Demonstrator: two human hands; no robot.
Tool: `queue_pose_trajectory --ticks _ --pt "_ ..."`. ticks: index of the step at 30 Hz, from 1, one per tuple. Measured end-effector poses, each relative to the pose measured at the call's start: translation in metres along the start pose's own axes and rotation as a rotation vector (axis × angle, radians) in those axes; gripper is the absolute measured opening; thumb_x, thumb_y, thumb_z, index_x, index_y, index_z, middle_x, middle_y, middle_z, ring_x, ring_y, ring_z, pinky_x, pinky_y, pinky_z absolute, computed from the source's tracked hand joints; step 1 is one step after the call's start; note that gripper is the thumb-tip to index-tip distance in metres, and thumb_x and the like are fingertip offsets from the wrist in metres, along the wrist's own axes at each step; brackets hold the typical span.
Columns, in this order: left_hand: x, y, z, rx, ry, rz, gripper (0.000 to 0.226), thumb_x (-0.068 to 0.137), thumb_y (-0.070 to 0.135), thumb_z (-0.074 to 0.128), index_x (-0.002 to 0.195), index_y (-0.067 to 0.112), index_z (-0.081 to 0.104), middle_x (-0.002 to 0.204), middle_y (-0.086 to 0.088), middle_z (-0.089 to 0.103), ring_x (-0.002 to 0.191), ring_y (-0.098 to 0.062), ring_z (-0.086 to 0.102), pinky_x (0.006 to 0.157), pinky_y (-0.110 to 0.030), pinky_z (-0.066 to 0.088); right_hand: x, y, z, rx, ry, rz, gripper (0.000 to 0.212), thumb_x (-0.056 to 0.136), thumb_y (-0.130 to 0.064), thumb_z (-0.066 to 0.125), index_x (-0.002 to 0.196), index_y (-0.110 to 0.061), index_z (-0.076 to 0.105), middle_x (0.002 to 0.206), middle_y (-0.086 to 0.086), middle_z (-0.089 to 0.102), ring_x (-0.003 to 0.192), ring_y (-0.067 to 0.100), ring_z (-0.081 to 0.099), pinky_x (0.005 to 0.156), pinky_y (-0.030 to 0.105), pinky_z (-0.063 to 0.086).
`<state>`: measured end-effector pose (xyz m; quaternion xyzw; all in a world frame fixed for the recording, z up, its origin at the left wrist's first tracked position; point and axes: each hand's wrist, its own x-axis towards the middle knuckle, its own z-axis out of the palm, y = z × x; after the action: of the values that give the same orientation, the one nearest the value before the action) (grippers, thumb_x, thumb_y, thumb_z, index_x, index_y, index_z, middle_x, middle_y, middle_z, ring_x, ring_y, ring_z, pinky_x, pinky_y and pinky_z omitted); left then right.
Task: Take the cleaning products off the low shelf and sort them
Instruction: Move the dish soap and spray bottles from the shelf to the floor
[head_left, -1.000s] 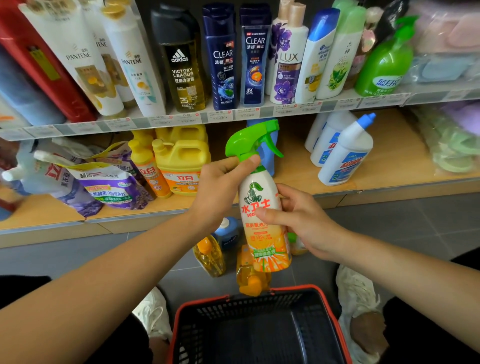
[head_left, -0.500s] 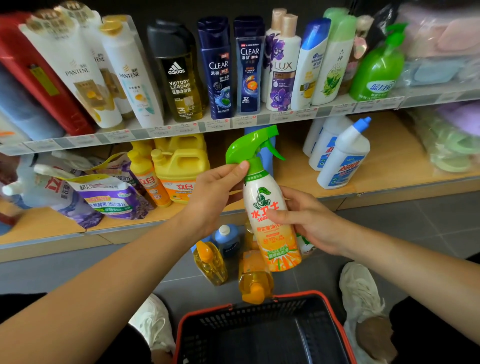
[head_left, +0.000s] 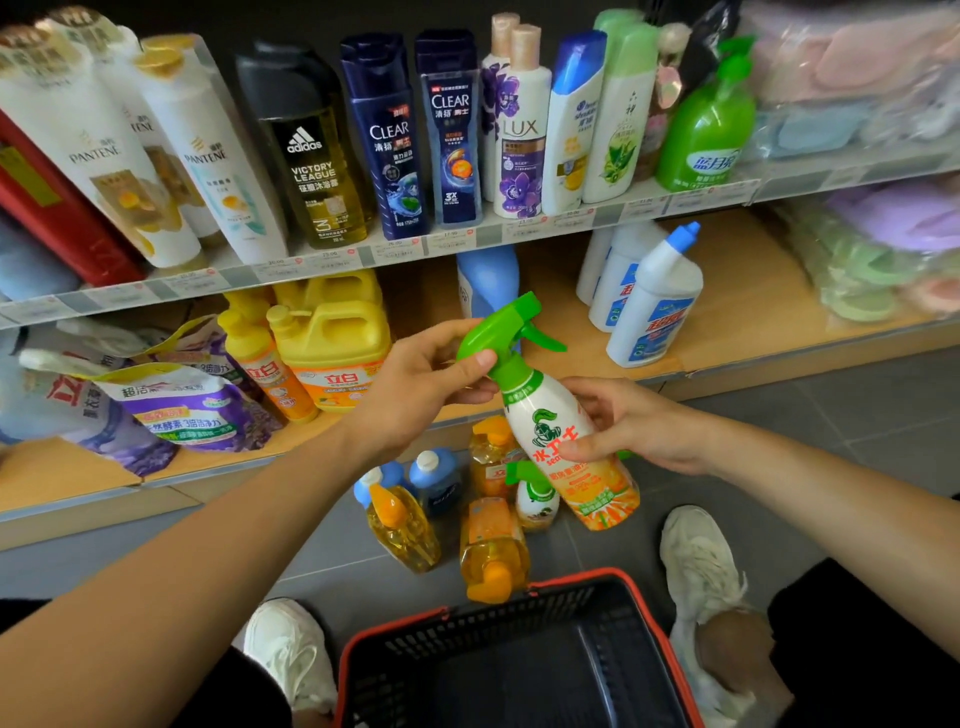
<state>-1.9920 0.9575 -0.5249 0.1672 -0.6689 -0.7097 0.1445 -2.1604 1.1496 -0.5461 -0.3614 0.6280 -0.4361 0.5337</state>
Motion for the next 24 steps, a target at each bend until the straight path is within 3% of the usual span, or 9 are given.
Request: queue_pose_trajectory --ticks 4,6,9,11,13,15,17,21,24 --pt "0.001 -0.013 0.023 0.049 -0.029 0.018 0.028 0.087 0.013 0.07 0.115 0.015 0.066 0.108 -0.02 0.071 0.093 -0.022 0.075 0.076 -0.028 0.062 -0.011 -0.008 -0.016 -0.052 0.041 -0.039 0.073 0.072 -0.015 0.084 0.138 -0.024 0.055 0.127 0.002 0.069 0.116 0.018 0.067 0.098 0.036 0.055" --pt "0.001 -0.025 0.036 0.131 -0.03 0.004 0.03 0.085 0.011 0.074 0.114 0.014 0.067 0.112 -0.029 0.066 0.097 -0.033 0.073 0.079 -0.039 0.063 -0.019 -0.015 -0.024 -0.032 0.136 -0.112 0.075 0.067 -0.024 0.089 0.134 -0.032 0.057 0.117 -0.003 0.071 0.101 0.019 0.072 0.088 0.034 0.059" --pt "-0.001 -0.038 0.053 0.254 -0.054 0.032 0.039 0.077 0.024 0.079 0.113 0.016 0.068 0.104 -0.015 0.071 0.094 -0.039 0.071 0.082 -0.054 0.06 -0.028 -0.013 -0.021 -0.347 0.21 -0.188 0.056 0.071 -0.025 0.091 0.118 -0.039 0.064 0.107 -0.015 0.072 0.092 0.005 0.069 0.078 0.023 0.057" --pt "0.0 -0.046 0.062 0.287 -0.092 0.05 0.038 0.078 0.024 0.083 0.113 0.022 0.07 0.099 0.001 0.073 0.09 -0.033 0.072 0.08 -0.051 0.061 -0.028 -0.004 -0.018 -0.599 0.27 -0.226 0.044 0.075 -0.024 0.088 0.111 -0.037 0.067 0.098 -0.02 0.07 0.095 -0.004 0.064 0.076 0.013 0.05" --pt "0.004 -0.056 0.066 0.289 -0.144 0.011 0.043 0.079 0.016 0.084 0.118 0.026 0.067 0.1 0.007 0.075 0.092 -0.024 0.074 0.082 -0.042 0.062 -0.027 0.004 -0.02 -0.631 0.306 -0.193 0.039 0.077 -0.023 0.086 0.109 -0.035 0.068 0.096 -0.023 0.068 0.096 -0.011 0.061 0.076 0.008 0.046" --pt "0.01 -0.066 0.065 0.361 -0.193 -0.054 0.058 0.081 0.009 0.083 0.131 0.023 0.06 0.104 0.007 0.074 0.094 -0.019 0.074 0.083 -0.037 0.062 -0.025 0.016 -0.024 -0.622 0.283 -0.128 0.038 0.079 -0.019 0.085 0.112 -0.027 0.068 0.103 -0.017 0.069 0.102 -0.004 0.062 0.084 0.017 0.049" --pt "0.017 -0.078 0.057 0.503 -0.229 -0.085 0.062 0.083 0.008 0.081 0.139 0.018 0.056 0.11 0.004 0.071 0.095 -0.021 0.072 0.084 -0.037 0.06 -0.022 0.031 -0.027 -0.675 0.252 -0.08 0.036 0.079 -0.016 0.084 0.111 -0.024 0.068 0.102 -0.012 0.068 0.101 0.005 0.063 0.082 0.026 0.049" --pt "0.032 -0.107 0.028 0.977 -0.237 -0.025 0.042 0.09 0.027 0.074 0.13 0.023 0.064 0.115 0.006 0.072 0.105 -0.012 0.066 0.09 -0.03 0.052 -0.013 0.064 -0.027 -0.847 0.205 0.01 0.036 0.082 -0.018 0.081 0.113 -0.025 0.064 0.104 -0.006 0.065 0.101 0.015 0.058 0.074 0.029 0.041" --pt "0.047 -0.132 0.017 1.198 -0.189 0.008 0.045 0.091 0.041 0.068 0.133 0.026 0.061 0.134 0.002 0.064 0.123 -0.021 0.056 0.097 -0.033 0.045 -0.006 0.081 -0.033 -0.903 0.197 0.095 0.037 0.084 -0.019 0.079 0.115 -0.024 0.06 0.102 -0.002 0.06 0.107 0.024 0.057 0.075 0.032 0.039"
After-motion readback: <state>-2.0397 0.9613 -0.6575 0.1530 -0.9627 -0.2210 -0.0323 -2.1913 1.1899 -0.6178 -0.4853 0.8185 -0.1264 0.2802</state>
